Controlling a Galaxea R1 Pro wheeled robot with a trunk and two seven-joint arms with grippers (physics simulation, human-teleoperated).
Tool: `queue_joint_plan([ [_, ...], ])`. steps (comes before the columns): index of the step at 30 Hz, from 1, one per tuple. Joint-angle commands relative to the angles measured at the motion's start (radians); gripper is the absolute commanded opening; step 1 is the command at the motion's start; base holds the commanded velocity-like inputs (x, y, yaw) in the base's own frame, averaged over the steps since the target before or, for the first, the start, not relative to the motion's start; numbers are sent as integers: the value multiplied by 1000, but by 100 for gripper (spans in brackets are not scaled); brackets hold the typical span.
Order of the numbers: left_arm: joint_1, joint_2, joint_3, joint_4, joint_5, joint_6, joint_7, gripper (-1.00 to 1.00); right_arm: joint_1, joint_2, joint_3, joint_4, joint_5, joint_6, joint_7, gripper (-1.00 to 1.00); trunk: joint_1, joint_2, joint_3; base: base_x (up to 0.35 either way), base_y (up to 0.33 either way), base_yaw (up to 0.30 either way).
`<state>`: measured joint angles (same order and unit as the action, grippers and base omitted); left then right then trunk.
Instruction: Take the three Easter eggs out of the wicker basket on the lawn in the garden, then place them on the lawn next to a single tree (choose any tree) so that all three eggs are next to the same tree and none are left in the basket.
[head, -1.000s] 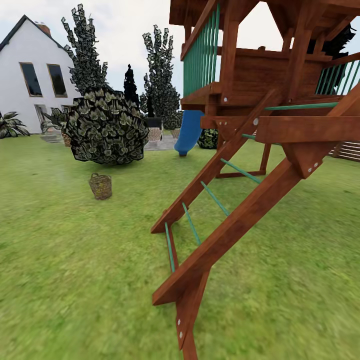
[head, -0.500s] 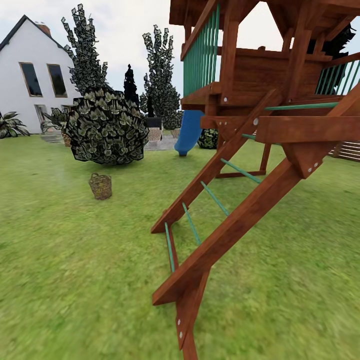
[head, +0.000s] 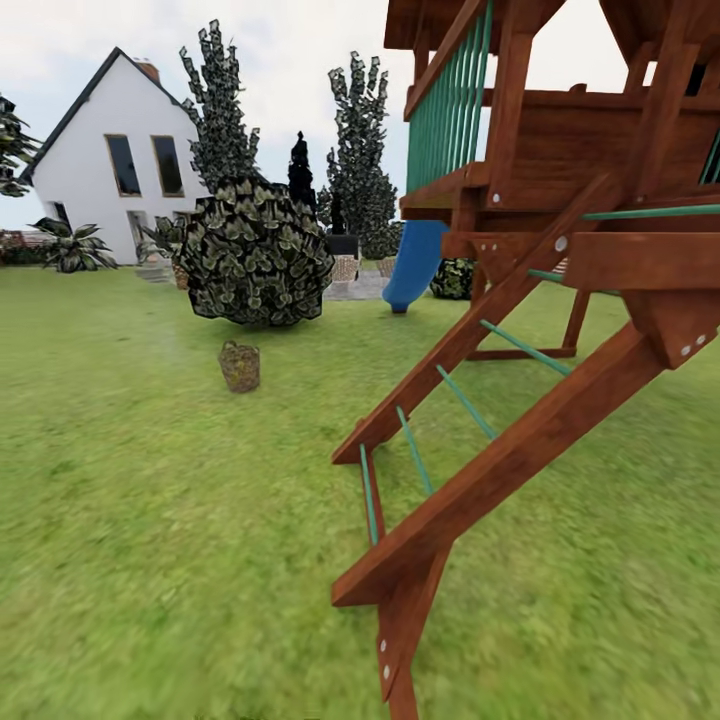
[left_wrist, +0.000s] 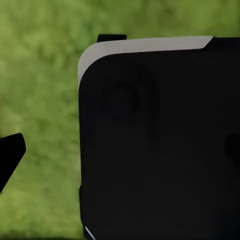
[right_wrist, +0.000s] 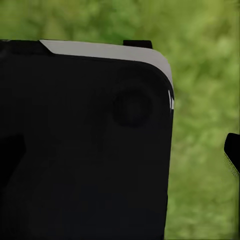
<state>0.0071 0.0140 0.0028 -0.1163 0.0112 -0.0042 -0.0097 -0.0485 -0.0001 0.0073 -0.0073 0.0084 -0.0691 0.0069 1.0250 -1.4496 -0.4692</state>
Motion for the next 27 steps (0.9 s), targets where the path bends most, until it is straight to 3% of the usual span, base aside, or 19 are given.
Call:
queue_joint_plan([
  [1,1,0,0,-2,1,0,-1,100,-1,0,0,1,1,-4,1,100,0,0,-1,0,0,295],
  [27,1,-3,-1,-1,1,0,-1,100,-1,1,0,3,-1,-3,-2,100,0,0,-6,0,0,293],
])
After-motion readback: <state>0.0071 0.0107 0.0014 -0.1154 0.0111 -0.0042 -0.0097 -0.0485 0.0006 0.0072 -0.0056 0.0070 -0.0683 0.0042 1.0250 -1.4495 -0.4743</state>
